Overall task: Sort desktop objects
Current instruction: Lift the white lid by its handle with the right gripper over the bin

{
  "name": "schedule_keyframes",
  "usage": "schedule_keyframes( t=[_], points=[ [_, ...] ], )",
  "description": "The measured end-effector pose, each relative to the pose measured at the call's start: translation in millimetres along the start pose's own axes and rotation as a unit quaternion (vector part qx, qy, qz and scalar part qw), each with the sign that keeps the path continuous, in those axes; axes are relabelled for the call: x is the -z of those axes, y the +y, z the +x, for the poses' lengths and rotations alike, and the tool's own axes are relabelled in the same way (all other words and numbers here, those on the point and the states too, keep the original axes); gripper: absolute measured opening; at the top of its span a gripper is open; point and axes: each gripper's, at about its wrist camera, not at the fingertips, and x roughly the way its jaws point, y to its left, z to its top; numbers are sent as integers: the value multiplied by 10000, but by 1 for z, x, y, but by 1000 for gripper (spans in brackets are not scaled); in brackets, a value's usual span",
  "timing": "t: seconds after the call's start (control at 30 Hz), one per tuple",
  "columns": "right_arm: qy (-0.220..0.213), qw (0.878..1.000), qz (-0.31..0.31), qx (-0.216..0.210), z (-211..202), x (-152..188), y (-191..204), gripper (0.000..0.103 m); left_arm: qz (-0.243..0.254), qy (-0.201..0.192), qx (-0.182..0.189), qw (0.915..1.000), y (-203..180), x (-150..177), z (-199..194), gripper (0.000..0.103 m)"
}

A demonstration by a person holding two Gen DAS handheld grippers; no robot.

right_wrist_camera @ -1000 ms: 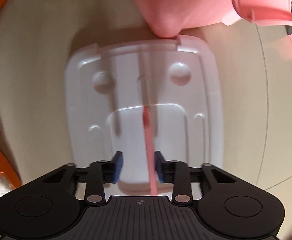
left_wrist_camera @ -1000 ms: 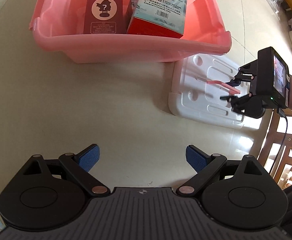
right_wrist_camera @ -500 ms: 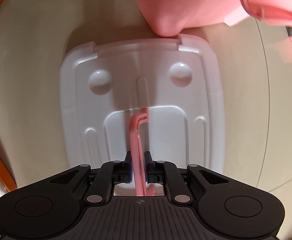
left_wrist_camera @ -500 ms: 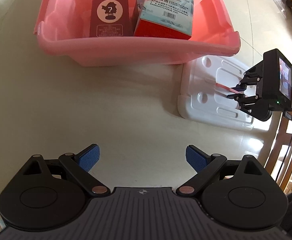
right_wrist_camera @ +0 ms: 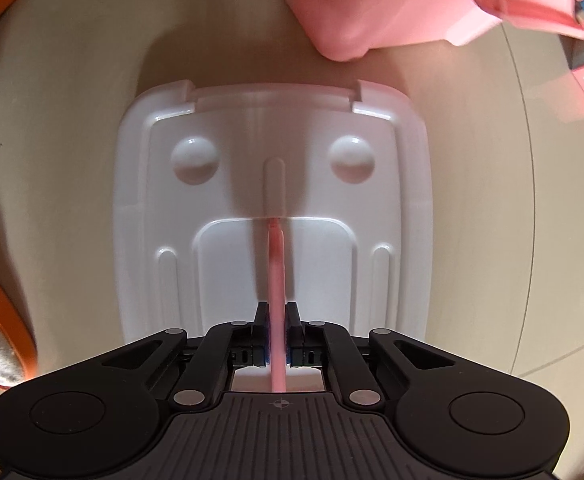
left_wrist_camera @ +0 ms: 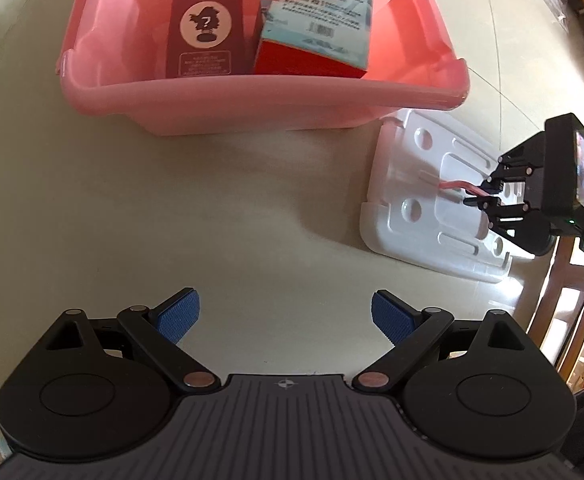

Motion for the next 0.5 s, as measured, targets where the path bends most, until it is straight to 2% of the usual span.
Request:
schedule_keyframes(
  t=[0.17, 0.27, 0.5],
  points=[
    [-99, 9998, 145, 90, -19, 19, 3, 5, 208, -98, -83, 9997, -15, -1, -4, 95],
    [-139, 9996, 213, 145, -34, 33, 7, 5, 295, -268, -256, 9989, -23, -3, -10, 95],
    [-384, 9984, 228, 361, -83, 56, 23, 5, -222, -851, -767, 9932, -21, -10, -29, 95]
  ],
)
